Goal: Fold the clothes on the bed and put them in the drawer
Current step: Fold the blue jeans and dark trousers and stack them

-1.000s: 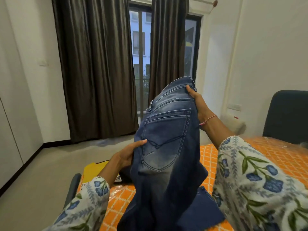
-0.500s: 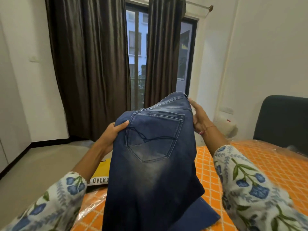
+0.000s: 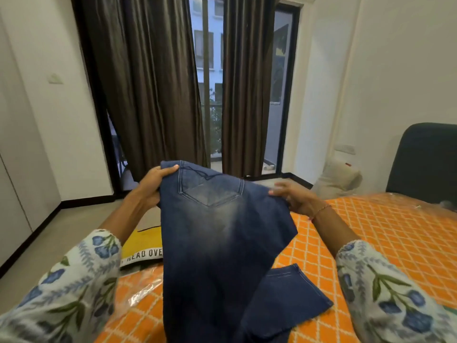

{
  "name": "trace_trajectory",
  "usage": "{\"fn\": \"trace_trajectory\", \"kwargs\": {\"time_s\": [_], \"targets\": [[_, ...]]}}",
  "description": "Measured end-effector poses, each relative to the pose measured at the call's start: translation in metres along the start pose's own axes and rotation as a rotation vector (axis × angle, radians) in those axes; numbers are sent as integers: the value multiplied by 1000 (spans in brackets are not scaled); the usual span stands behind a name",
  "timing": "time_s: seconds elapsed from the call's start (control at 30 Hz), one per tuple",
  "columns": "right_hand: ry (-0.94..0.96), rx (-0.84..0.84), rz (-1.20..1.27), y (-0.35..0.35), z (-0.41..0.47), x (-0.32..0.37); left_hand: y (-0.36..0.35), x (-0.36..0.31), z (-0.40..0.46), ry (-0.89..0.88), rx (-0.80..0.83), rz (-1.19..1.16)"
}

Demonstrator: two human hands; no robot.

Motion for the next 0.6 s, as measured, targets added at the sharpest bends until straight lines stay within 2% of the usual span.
{"fn": "trace_trajectory", "kwargs": {"time_s": [0.07, 0.1, 0.13, 0.2, 0.27, 0.3, 0.37, 0.43, 0.47, 0.5, 0.53, 0.6], "targets": [[91, 32, 170, 7, 3, 25, 1, -14, -2, -17, 89, -225], [69, 54, 195, 8, 2, 23, 0, -15, -5, -20, 117, -279], [38, 66, 128, 3, -1, 15, -2, -8, -8, 6, 125, -222], [-12, 38, -91, -4, -3, -7, 3, 19, -6, 95, 86, 79], [-48, -139, -156, 6, -1, -17, 19, 28, -4, 112, -44, 239], [-51, -184, -112, 10, -2, -15, 26, 26, -5, 127, -109, 241], [-57, -189, 63, 13, -4, -5, 28, 18, -7, 129, -144, 37], [52, -159, 403, 17, 0, 12, 15, 11, -8, 43, -31, -203], [119, -139, 572, 16, 0, 18, 6, 7, -13, -2, 23, -254], [163, -106, 628, 10, -4, 27, -2, 4, -14, -38, 49, -227], [167, -99, 583, 4, -7, 26, -9, 3, -19, -76, 50, -139], [155, -201, 243, 1, -15, 24, -18, -2, -13, -152, -28, 160]]}}
Point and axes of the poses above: each hand's wrist, its own z-axis towards the middle knuckle, its own y-axis out of the back of the hand, x = y × z, the point moved 9 cm from there along z, towards the middle knuckle
